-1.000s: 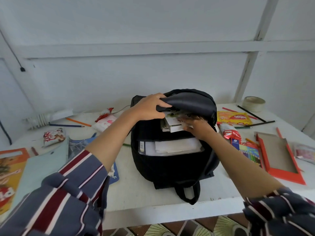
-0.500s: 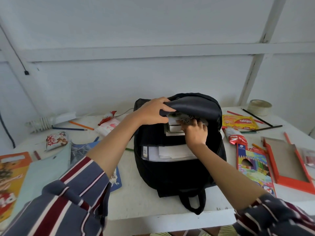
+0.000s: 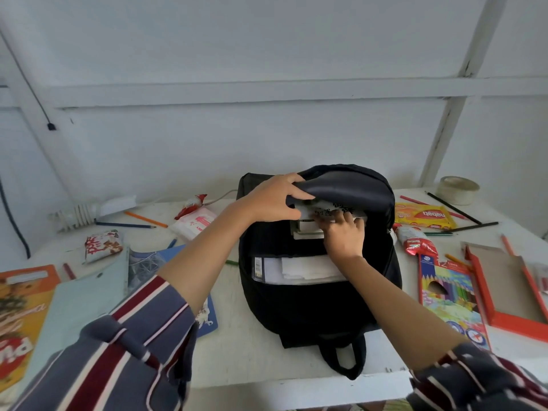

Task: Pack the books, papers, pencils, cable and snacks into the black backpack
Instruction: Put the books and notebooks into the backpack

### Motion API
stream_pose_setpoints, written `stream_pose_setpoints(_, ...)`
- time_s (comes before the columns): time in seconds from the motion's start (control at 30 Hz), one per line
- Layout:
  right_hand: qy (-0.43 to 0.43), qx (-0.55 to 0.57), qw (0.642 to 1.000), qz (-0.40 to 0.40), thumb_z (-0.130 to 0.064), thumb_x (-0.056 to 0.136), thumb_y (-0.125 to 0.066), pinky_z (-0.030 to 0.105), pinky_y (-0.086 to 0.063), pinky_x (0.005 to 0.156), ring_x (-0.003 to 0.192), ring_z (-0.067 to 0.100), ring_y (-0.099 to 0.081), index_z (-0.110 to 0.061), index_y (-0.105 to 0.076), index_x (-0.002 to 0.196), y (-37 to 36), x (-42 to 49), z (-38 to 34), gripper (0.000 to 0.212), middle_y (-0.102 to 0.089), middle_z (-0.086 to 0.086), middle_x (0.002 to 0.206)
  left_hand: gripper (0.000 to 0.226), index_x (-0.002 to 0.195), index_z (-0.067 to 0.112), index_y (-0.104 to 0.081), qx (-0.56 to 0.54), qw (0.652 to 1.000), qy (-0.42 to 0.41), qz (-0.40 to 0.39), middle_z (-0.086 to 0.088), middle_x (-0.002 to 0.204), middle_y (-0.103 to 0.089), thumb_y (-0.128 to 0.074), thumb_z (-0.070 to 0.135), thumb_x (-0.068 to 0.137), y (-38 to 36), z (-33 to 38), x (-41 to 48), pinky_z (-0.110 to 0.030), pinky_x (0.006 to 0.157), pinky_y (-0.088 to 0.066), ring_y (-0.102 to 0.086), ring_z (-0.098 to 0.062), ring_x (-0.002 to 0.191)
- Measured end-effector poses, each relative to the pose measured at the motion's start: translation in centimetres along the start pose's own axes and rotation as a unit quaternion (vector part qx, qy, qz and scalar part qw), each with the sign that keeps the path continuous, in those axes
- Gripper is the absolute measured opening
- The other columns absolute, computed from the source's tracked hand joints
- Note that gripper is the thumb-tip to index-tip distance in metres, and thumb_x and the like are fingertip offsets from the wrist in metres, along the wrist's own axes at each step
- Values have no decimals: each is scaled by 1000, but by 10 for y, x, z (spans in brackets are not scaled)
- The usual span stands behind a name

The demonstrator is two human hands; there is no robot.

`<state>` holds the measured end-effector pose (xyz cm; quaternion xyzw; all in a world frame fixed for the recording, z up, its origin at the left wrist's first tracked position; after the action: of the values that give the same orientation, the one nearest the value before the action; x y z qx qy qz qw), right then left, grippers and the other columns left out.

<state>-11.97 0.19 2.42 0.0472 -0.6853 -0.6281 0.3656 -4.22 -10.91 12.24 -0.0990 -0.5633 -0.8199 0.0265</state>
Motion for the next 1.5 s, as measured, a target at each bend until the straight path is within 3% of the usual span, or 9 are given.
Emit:
stream_pose_setpoints(0.23,-19,-35,999,-1,-13,48,-82,34,-46,65,63,27,-61,-38,-75,87,4,-3,0,47,-63,7,73,47,125,23,-60,5,1000,1,2,1,138,-41,-61,10,80,-2,1,1,-29,101,-34,-41,-16,122)
stream_pose_setpoints(0.4,-22,40,998,-32,-20,93,-49,41,-34,92,112,34,-50,-32,-54,130,4,-6,-1,39,-54,13,123,49,128,27,-56,13,1000,11,-22,-1,145,-33,-60,11,81,-10,-2,-4,-37,109,-28,-32,-20,131)
stream_pose_setpoints(0.5,8,31,996,-86,-26,94,-48,39,-32,99,126,29,-40,-30,-43,138,13,-8,1,44,-49,7,133,49,128,31,-55,-4,997,32,-63,-1,150,-24,-60,10,84,-24,-5,-13,-38,112,-24,-24,-20,135)
stream_pose_setpoints(0.7,73,140,963,-218,-33,91,-53,32,-43,97,122,19,-49,-28,-51,133,43,-51,11,42,-52,-3,134,45,128,34,-55,-10,984,71,-164,3,158,-1,-61,18,86,-67,-13,-35,-39,116,-8,4,-25,144)
stream_pose_setpoints(0.77,107,185,949,-231,-31,91,-57,29,-42,98,119,14,-52,-28,-51,132,60,-59,5,42,-54,-5,134,40,124,31,-59,-42,988,70,-130,1,158,-4,-61,16,86,-65,-9,-43,-38,115,-7,4,-23,144)
stream_pose_setpoints(0.9,162,298,917,-209,-22,88,-63,22,-45,90,106,12,-60,-27,-57,126,100,-56,-25,39,-62,-4,122,31,115,19,-67,-100,992,67,45,-5,147,-38,-62,10,85,-22,-7,-68,-30,111,-19,-28,-18,137)
stream_pose_setpoints(1.17,248,412,855,-194,-16,89,-62,17,-45,82,96,12,-63,-24,-60,124,138,-38,-136,36,-64,0,118,27,109,15,-69,-109,938,194,266,-4,114,-60,-65,7,83,62,-66,-188,-14,84,-41,-55,-13,102)
stream_pose_setpoints(1.4,270,430,830,-233,-18,89,-62,22,-42,75,92,13,-58,-23,-61,122,128,-41,-242,34,-60,2,111,24,107,16,-69,-98,893,314,309,2,109,-58,-66,11,83,74,-120,-295,-26,85,-47,-55,-12,99)
stream_pose_setpoints(1.5,241,395,851,-248,-20,89,-61,23,-39,78,94,17,-59,-20,-57,127,108,-48,-277,38,-64,10,115,34,119,14,-63,-75,901,339,259,-5,123,-55,-64,13,85,69,-134,-319,-10,82,-33,-50,-12,108)
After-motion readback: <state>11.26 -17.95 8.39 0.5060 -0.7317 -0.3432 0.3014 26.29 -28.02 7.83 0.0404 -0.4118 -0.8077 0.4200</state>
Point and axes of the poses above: each hand's wrist, its own x-axis towards the middle knuckle, its own y-axis out of the back of the hand, z = x × y, the point moved 6 cm from there along x, towards the middle knuckle
